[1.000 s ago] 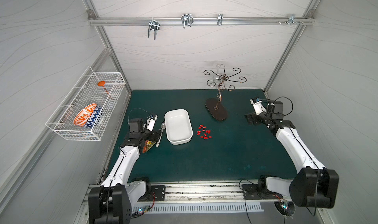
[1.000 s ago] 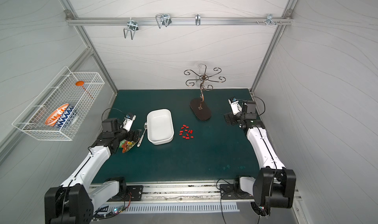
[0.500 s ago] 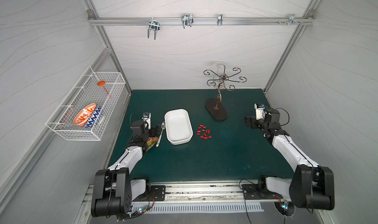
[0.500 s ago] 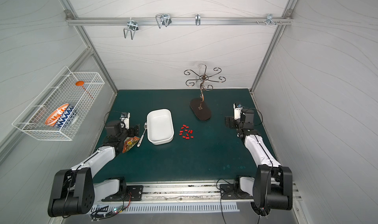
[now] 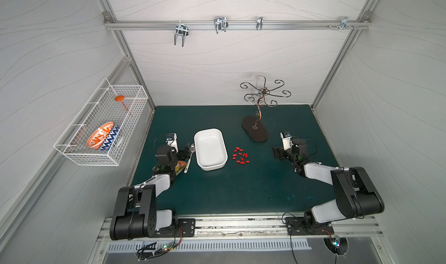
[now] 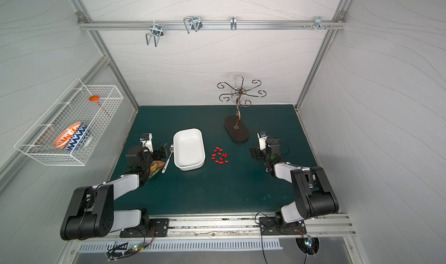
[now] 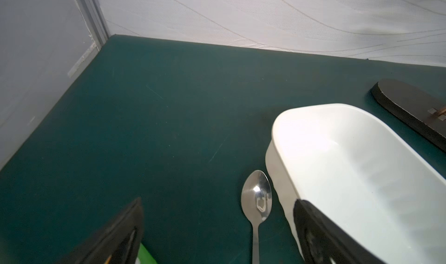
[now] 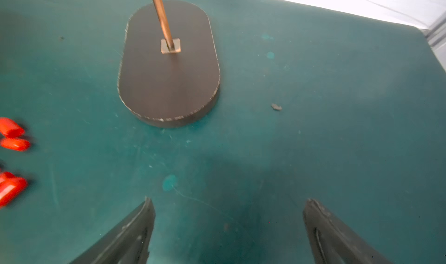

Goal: Take the screw protection sleeves out of the storage box
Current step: Reset both arms

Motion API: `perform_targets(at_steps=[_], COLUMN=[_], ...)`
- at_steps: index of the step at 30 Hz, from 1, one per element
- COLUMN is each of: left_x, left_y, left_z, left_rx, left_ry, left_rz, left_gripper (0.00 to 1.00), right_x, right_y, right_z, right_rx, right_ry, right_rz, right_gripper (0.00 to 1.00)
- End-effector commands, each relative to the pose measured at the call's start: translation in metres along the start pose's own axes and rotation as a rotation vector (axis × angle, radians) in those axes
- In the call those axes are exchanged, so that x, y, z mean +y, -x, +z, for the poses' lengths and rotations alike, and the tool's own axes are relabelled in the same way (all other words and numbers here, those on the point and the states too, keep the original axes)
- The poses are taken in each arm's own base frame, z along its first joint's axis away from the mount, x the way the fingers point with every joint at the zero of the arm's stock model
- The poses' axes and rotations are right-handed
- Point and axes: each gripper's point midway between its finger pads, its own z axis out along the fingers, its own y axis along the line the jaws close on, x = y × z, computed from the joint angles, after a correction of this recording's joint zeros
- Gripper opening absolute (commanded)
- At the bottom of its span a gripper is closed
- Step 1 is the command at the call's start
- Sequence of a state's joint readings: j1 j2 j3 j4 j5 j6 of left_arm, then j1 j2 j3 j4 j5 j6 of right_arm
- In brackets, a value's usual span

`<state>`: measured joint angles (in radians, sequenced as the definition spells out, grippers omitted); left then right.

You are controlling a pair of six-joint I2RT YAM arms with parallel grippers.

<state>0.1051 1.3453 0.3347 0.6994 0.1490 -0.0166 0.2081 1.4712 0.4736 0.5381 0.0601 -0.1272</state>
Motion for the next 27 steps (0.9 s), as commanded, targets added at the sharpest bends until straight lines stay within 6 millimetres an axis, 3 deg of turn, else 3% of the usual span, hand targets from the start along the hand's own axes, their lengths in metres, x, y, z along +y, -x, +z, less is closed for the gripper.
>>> perform_targets(at_steps=[1,5,14,17,27], left_x=[-0.003,-0.001,-0.002,-0.003,-0.003], left_y=[0.024,0.006,0.004,0.003,0.003], left_z=[0.002,0.007,0.033,0.034,0.033], left_rx=[-0.147,-0.174,-0.024,-0.019,-0.022], left_ry=[-0.032,-0.029,-0.015,-0.004,-0.004], left_rz=[0.001,0.004,0.006,0.022,0.023], left_gripper=[1.0,1.0,1.0,1.0,1.0], right_x=[-0.02,-0.022,-0.029,-0.037,-0.037], right_y=[0.023,0.017,0.01,0.008,0.009], right_z=[-0.004,-0.009,0.006,0.011,0.009], right_rx=[-0.149,-0.211,-0.146,-0.111,-0.115], right_ry=[-0.079,-0.086,-0.058,0.01,0.009], right_rz=[0.032,0.044,0.1,0.178,0.174], right_gripper=[0.99,0.99,0.99,0.99,0.99])
